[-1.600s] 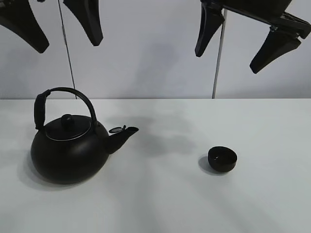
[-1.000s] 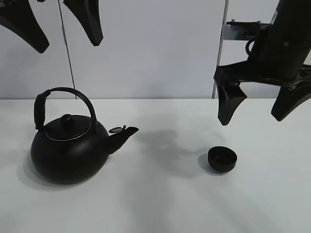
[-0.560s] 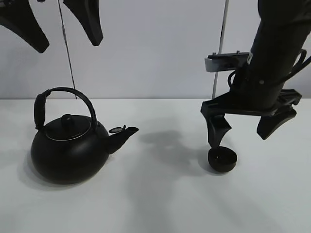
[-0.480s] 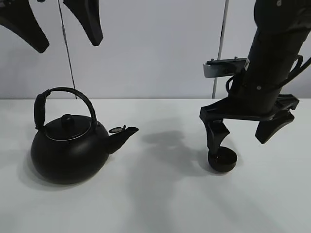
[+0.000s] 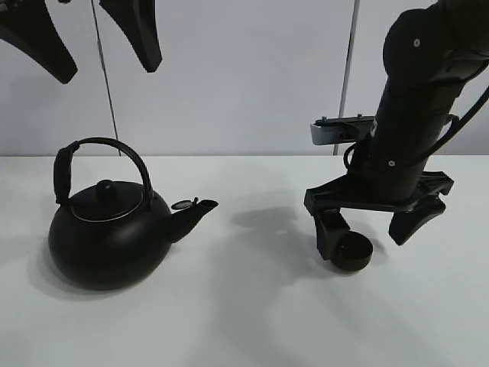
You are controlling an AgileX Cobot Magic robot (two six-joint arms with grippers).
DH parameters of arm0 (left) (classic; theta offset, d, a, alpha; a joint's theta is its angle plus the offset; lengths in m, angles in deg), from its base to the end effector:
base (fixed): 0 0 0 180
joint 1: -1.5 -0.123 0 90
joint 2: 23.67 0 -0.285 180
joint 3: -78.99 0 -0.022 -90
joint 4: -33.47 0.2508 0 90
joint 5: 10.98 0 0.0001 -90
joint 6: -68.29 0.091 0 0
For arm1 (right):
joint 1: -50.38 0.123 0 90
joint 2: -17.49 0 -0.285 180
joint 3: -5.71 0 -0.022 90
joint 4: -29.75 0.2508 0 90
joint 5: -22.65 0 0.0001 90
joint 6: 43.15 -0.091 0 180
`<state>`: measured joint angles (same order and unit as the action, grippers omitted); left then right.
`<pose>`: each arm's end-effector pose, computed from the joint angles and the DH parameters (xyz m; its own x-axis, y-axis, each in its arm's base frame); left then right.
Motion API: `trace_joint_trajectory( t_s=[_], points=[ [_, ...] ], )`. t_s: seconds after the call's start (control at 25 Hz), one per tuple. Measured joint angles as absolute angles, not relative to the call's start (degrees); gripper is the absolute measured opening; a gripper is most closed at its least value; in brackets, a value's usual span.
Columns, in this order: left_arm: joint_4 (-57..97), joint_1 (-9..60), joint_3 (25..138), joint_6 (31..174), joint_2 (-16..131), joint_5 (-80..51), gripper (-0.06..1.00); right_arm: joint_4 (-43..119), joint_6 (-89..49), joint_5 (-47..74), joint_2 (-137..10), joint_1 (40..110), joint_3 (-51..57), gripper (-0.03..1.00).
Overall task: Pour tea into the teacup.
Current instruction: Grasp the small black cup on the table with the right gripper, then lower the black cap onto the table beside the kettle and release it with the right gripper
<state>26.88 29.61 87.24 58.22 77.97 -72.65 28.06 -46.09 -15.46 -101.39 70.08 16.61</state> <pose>0.3022 -0.1718 0.3272 -0.8934 0.2195 -0.3921 0.3106 0.9322 -0.1860 0.3428 0.1210 0.1400 -0.9295 -0.3030 -0.2104 -0.3074 0.9515 -0.0119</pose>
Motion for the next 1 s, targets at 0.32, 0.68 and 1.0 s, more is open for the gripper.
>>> trace_joint_trajectory(
  t_s=[0.32, 0.68, 1.0],
  points=[
    [26.9, 29.6, 87.2, 58.2, 78.0, -72.6, 0.63, 28.3, -46.1, -15.1, -102.5, 70.1, 16.6, 0.51],
    [26.9, 29.6, 87.2, 58.2, 78.0, -72.6, 0.63, 28.3, -46.1, -15.8, -102.7, 70.1, 16.0, 0.40],
    [26.9, 29.6, 87.2, 58.2, 78.0, -72.6, 0.63, 28.7, -44.3, -21.8, -102.3, 74.9, 5.9, 0.40]
  ],
)
